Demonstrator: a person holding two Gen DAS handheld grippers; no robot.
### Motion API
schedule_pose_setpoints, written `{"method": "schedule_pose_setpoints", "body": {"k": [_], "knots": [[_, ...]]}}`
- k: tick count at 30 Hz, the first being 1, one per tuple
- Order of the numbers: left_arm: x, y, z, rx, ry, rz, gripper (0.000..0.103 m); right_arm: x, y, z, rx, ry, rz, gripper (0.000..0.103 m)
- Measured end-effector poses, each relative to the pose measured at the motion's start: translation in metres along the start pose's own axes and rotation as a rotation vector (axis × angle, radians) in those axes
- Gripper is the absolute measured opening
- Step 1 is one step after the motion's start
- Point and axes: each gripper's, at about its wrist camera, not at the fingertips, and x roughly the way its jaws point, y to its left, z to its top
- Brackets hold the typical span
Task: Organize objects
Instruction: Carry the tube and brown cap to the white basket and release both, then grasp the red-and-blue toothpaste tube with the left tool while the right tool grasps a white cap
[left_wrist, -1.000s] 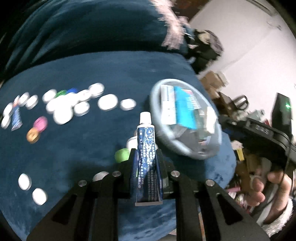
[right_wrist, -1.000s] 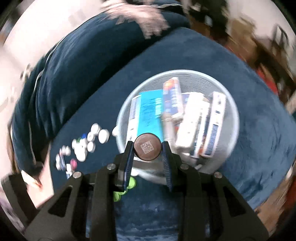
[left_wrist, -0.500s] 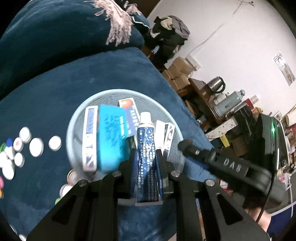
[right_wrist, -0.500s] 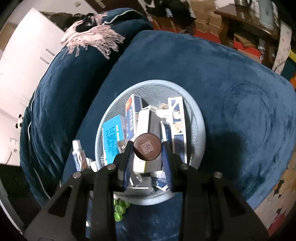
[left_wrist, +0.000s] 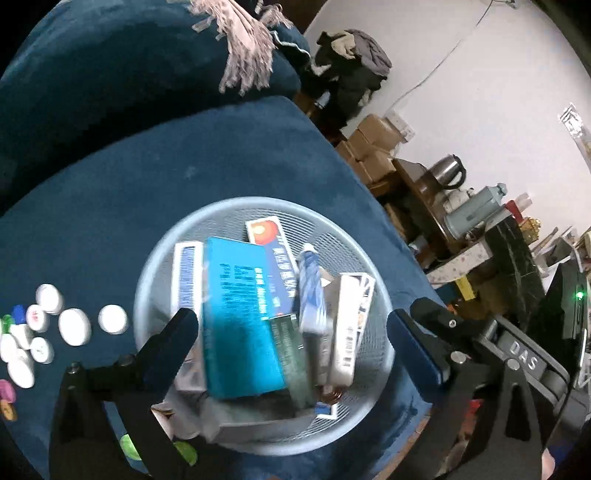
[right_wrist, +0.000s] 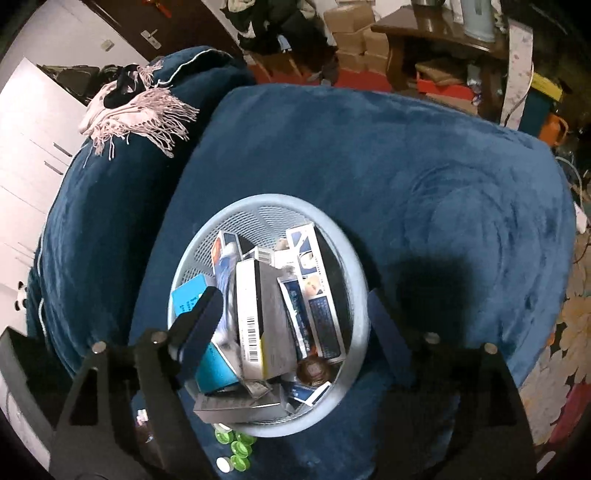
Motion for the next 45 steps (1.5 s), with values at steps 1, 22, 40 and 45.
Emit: {"method": "schedule_pose_setpoints", "body": {"k": [1,22,40,45], "knots": [[-0.004,0.002,0.0,0.004,-0.009,0.019,0.102,0.0,0.002,0.0,-0.004,0.002,-0.008,0.083],[-0.152,0.194,-0.061,-0.23,-0.084,0.447,0.102,0.018,0.161,-0.099,-0.576,0.074,0.164,0.085],[-0.145,0.387,-0.119,-0.6,0.004,0.388,0.095,0.099,0.253,-0.196,-0.759,0.386,0.275,0.085],[-0.125,0.394,-0.116,-0.595,0.035,0.408,0.092,0.111,0.266,-0.206,-0.77,0.414,0.285,0.085]]}}
